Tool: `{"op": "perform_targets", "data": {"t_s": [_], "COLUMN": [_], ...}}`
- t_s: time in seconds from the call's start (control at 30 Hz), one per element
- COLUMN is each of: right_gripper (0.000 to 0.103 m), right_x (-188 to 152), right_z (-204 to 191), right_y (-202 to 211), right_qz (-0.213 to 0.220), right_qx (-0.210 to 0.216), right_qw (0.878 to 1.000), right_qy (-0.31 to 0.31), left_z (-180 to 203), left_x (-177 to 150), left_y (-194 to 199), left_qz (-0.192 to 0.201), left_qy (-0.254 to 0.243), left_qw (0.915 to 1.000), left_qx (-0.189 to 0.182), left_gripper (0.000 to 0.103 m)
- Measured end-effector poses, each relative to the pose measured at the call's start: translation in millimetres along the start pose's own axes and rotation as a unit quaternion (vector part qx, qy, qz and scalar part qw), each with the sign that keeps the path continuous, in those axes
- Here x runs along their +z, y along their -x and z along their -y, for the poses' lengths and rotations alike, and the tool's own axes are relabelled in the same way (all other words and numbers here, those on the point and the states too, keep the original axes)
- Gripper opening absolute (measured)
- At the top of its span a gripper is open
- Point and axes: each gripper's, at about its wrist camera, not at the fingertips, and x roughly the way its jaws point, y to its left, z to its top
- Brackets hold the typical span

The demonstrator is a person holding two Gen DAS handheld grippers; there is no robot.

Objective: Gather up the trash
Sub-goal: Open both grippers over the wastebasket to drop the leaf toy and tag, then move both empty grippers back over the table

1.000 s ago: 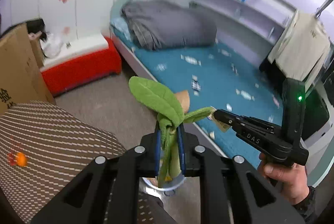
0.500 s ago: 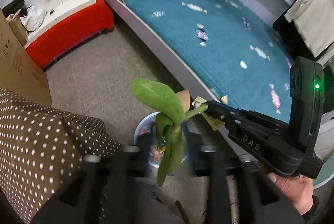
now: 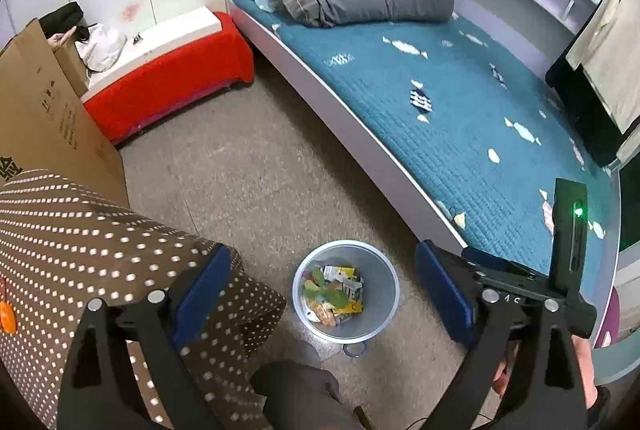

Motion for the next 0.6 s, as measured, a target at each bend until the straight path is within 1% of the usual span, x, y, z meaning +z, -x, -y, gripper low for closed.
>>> {"op": "perform_targets", "data": {"t_s": [0.17, 0.3, 0.4, 0.6], "right_gripper": [0.096, 0.096, 0.096, 0.096], "right_x": [-1, -1, -1, -3], "right_z": [-16, -36, -58, -122], "right_y": [12, 24, 37, 57], "right_qz": [0.007, 0.019, 0.032, 0.054], "right_qx": [-0.005, -0.004, 0.003, 0.019], "right_qw": [1.0, 0.999, 0.998, 0.991], "right_qy": [0.019, 0.037, 0.057, 0.119], "left_z": [-10, -16, -22, -48], "left_x": [-5, -10, -15, -31], "left_y": [26, 46, 64, 105], "left_qz": [0.023, 0.045, 0.064, 0.105], "left_qy": [0.007, 0.01, 0.017, 0.037], "left_qw": [0.9997, 0.999, 0.9978, 0.9934], "left_qx": [-0.002, 0.001, 0.005, 0.029], "left_gripper": [0.092, 0.092, 0.093, 0.093]}}
